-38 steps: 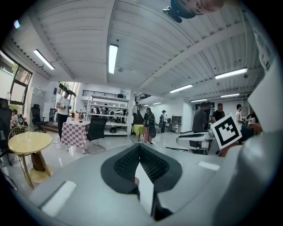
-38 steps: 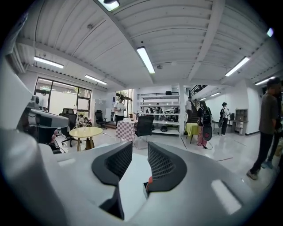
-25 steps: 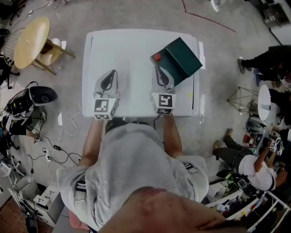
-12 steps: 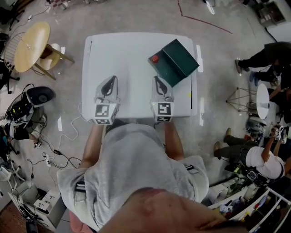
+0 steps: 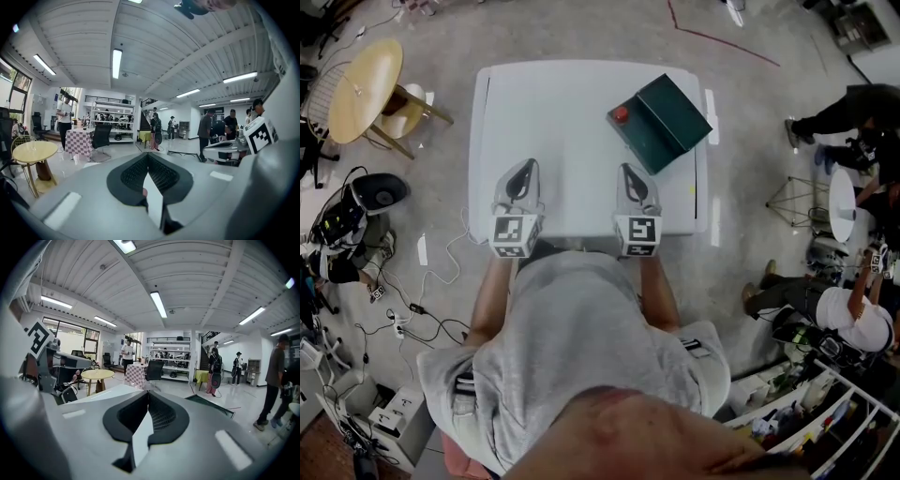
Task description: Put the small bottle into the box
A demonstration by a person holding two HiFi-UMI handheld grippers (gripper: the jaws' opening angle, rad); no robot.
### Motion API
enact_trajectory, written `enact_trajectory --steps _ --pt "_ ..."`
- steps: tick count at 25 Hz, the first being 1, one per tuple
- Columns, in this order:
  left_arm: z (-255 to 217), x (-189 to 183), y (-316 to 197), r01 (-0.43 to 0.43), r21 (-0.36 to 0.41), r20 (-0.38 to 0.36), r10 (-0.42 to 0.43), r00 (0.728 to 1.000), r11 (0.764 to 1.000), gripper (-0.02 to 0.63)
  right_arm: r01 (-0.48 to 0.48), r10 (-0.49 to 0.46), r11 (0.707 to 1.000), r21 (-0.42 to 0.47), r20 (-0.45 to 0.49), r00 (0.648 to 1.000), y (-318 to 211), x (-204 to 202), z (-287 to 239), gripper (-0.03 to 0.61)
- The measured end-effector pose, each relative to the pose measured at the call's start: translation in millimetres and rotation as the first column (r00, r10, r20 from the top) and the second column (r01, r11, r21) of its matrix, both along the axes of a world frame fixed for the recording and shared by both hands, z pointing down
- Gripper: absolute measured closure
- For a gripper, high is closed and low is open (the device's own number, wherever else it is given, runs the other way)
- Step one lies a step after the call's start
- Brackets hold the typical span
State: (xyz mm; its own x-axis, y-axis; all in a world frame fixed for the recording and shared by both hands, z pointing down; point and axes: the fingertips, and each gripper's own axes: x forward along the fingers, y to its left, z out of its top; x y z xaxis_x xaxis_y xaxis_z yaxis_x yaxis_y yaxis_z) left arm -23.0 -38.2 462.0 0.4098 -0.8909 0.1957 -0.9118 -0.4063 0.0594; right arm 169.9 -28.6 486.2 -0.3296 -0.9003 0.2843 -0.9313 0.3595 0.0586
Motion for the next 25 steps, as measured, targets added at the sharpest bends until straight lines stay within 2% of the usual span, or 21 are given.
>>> enact_trajectory --steps 25 --pt "-4 11 8 -0.028 -0.001 -0.008 0.028 1.000 1.000 0.602 -0.010 0.010 1.000 -0.004 0.007 1.000 11 1 2 0.575"
